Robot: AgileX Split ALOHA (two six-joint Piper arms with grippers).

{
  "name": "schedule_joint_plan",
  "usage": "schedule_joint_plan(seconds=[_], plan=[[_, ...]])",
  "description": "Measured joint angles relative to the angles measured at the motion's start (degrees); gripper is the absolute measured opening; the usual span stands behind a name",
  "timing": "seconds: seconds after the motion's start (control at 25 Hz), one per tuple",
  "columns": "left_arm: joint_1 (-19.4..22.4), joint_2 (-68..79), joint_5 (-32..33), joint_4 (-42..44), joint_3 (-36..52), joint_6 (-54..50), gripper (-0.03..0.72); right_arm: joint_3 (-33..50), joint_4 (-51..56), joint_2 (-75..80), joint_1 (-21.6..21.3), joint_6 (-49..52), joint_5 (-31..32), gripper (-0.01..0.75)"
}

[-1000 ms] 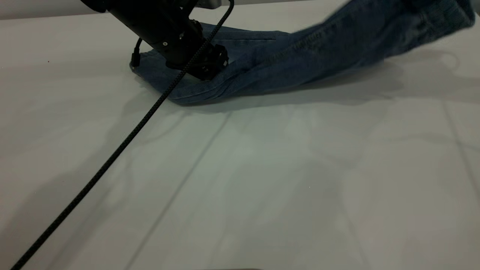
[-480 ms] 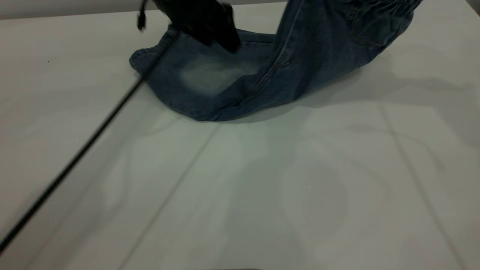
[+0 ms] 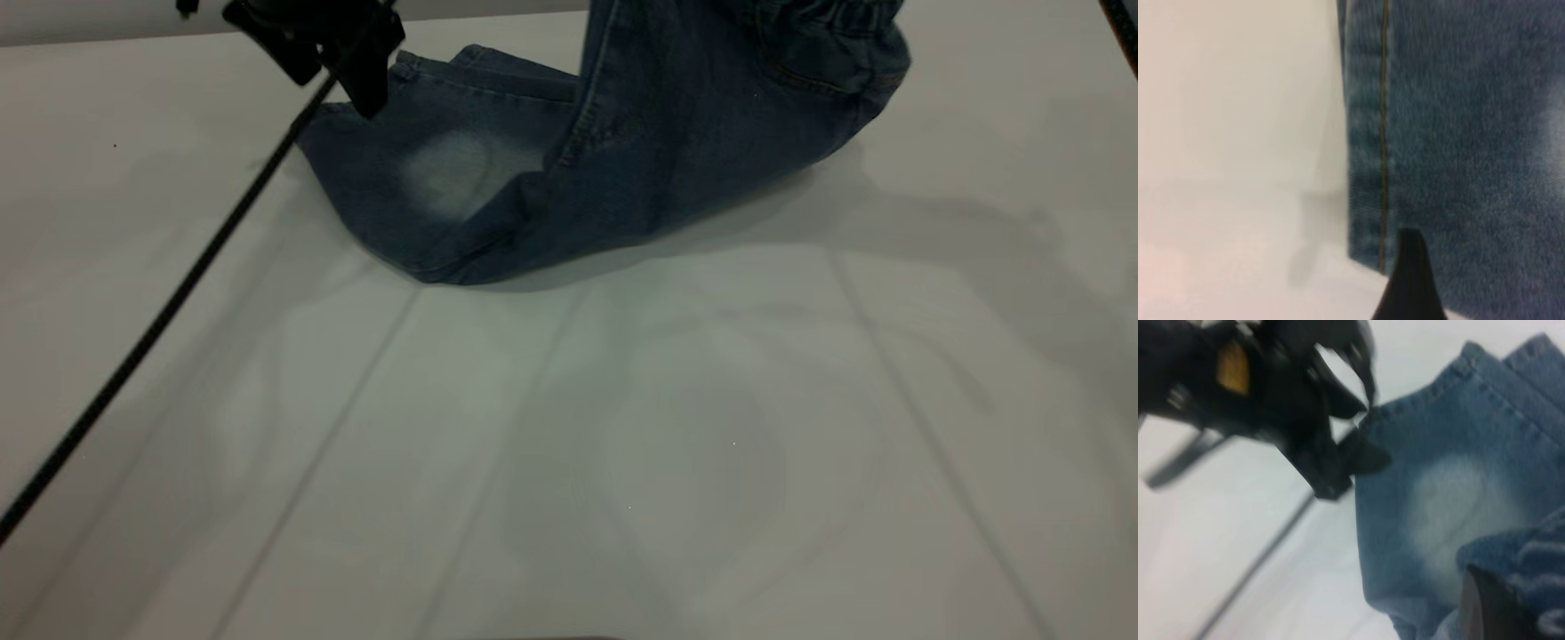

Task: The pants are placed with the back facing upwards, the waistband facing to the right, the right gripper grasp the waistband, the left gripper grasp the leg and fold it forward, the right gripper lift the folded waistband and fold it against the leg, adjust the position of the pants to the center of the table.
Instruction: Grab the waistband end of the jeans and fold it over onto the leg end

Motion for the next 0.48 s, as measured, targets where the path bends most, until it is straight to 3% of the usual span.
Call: schedule_joint_plan(seconds=[0.48], plan=[[-0.17, 4.74, -1.10, -2.90, -0.06, -0.70, 0.517, -1.14, 12.99, 1.71, 2.90, -13.39, -2.16, 0.050]])
